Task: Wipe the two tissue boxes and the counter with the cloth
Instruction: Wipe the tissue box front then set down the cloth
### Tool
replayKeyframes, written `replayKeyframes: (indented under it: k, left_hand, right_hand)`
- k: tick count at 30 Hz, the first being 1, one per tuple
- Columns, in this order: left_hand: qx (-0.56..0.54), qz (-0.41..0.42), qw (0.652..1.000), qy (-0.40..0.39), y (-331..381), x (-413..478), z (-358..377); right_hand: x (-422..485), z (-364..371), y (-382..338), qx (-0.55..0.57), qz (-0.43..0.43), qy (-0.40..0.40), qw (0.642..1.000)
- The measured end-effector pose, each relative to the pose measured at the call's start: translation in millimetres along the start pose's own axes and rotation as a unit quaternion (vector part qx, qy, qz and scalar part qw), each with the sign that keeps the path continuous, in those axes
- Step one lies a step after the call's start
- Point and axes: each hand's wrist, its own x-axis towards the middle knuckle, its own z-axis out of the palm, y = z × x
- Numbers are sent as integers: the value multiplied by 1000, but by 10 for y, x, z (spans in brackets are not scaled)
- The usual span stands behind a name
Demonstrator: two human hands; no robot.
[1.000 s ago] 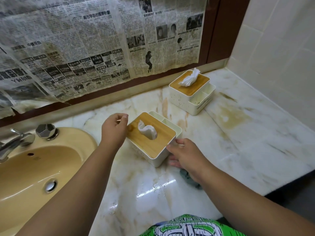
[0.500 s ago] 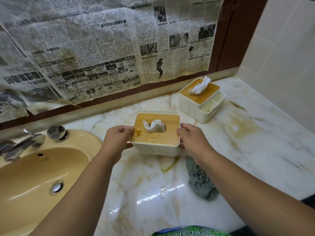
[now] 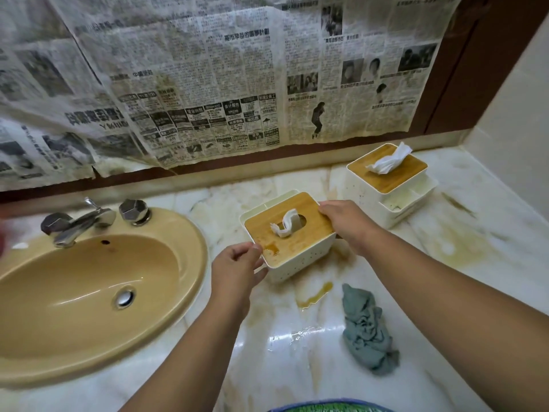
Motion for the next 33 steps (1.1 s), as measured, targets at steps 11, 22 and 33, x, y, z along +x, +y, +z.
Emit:
replayKeyframes:
  k: [11,22,33]
  left_hand:
    - [0,5,999,35,-97,-33,-44]
    - [332,269,901,70,74,-29,-112]
    - [559,408,704,-160,528,360,308]
  right_hand:
    - [220,8,48,-13,-3,-61,998]
    - [-17,-107,75,-35,-35,1,999]
    - [-1462,-273,586,-378,-48,-47,923]
